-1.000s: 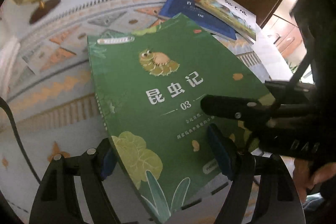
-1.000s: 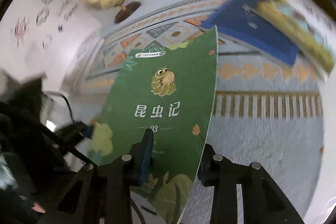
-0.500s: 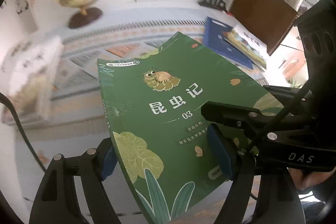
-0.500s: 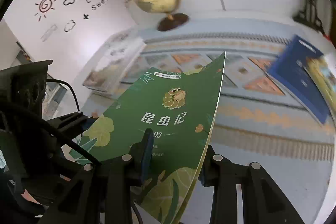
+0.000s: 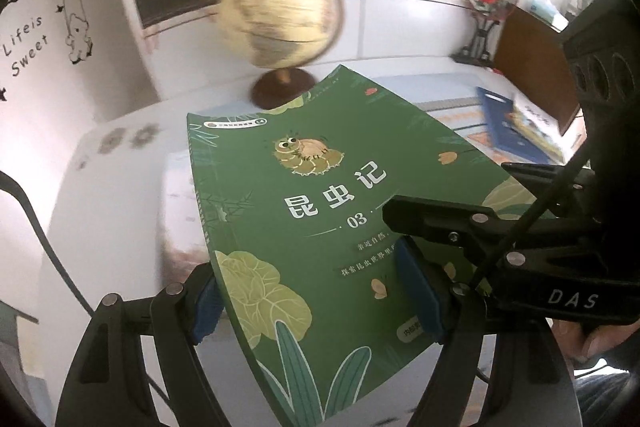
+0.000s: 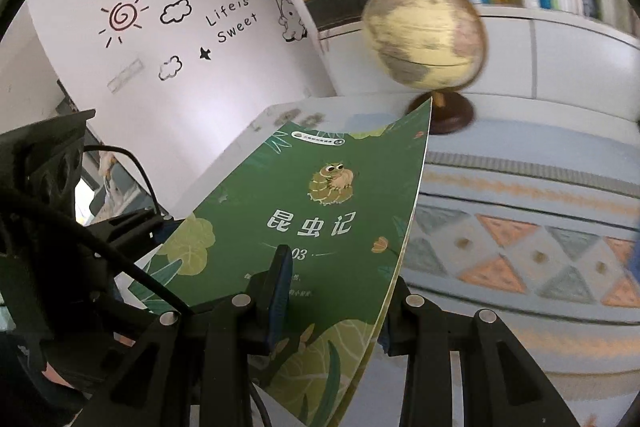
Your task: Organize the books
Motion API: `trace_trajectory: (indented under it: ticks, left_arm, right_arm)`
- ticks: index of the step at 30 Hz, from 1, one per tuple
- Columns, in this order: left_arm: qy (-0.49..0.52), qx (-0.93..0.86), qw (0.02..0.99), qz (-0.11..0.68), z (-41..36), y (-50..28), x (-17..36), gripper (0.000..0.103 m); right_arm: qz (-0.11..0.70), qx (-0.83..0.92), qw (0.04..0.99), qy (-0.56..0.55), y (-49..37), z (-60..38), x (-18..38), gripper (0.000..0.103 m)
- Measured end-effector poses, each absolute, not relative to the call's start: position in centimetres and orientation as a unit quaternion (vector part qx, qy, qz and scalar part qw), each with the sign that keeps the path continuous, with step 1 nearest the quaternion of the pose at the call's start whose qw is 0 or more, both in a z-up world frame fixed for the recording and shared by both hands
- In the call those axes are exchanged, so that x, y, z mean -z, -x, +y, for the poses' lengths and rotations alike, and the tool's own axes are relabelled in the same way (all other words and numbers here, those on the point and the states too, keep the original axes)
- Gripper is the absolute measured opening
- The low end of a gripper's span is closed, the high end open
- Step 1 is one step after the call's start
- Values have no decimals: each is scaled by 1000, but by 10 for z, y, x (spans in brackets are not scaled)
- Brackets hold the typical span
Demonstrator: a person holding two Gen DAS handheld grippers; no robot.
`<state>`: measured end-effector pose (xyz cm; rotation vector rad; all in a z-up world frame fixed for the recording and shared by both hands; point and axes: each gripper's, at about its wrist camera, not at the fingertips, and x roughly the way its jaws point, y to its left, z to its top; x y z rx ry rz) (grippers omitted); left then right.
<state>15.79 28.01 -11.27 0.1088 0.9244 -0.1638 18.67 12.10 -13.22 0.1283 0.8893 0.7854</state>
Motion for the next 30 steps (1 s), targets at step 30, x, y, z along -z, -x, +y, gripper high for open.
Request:
trace_trajectory:
  ticks: [30]
  left_arm:
    - [-17,68,862,503,400,-221,206,77]
  right_arm:
    - [520,-279,800,-110,-246,238,217,36]
